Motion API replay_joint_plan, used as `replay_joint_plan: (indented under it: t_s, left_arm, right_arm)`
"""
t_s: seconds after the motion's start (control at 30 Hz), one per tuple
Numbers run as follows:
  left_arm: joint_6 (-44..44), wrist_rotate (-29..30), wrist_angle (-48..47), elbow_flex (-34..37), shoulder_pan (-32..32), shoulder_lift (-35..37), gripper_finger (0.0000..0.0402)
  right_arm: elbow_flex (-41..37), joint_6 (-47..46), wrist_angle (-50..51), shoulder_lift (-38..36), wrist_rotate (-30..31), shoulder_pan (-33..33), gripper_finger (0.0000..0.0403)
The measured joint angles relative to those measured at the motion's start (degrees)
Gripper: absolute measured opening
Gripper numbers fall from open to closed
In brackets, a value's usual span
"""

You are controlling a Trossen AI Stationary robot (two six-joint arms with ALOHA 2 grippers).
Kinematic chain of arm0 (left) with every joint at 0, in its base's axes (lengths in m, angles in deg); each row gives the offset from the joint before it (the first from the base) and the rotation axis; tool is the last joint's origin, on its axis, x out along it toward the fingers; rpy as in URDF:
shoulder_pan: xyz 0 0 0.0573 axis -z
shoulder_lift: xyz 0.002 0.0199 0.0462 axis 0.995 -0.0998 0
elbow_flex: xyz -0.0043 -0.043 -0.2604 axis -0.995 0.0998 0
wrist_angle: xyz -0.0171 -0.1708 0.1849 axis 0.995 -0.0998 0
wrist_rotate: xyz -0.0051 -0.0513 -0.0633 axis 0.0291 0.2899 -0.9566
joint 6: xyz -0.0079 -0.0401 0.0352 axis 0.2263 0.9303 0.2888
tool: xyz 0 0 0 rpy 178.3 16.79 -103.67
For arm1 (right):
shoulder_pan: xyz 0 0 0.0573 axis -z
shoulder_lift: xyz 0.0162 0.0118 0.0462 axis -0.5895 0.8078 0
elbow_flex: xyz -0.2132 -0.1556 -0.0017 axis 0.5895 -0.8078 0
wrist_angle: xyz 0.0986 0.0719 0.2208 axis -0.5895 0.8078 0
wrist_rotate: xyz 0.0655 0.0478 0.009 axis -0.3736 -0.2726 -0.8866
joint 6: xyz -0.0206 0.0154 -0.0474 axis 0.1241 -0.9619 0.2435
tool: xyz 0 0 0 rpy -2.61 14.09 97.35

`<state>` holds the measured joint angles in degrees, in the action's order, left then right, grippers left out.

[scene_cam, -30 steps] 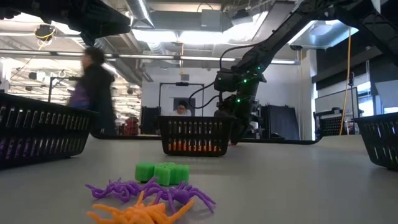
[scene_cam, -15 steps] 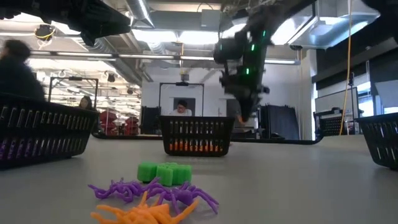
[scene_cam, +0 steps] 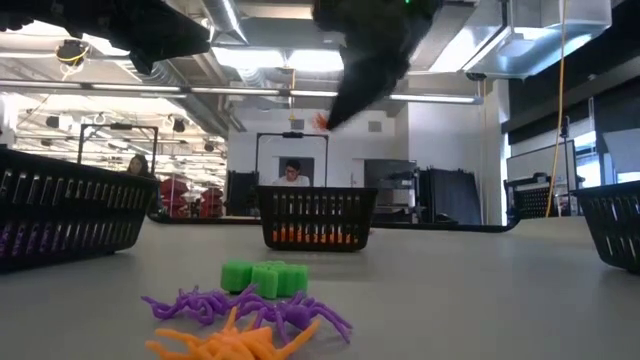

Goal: Sort Halloween decoration
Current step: Put the orange spider toy into the top black bin

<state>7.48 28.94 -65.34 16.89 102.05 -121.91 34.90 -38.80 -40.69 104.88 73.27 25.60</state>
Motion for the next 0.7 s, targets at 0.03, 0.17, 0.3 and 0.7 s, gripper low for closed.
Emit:
replay_joint_plan:
  t_s: [0.03,0.17,0.3,0.7]
  left_arm:
    - [0.0,0.0,0.0,0.0,0.0,0.0,0.0115]
    - [0.0,0.0,0.0,0.0,0.0,0.0,0.0115]
    - [0.0,0.0,0.0,0.0,0.0,0.0,0.0115]
    - [0.0,0.0,0.0,0.0,0.0,0.0,0.0115]
  right_arm:
    - [0.0,0.4,-1.6,0.1,0.6,-0.7,0.0002]
    - [0.0,1.8,-4.4,0.3,-1.3,-1.1,0.0016]
    - [0.0,1.4,-4.1,0.6,-4.0,-0.1,0.0061]
    - [0.0,5.3,1.7,0.0,9.1,6.5,0.0203]
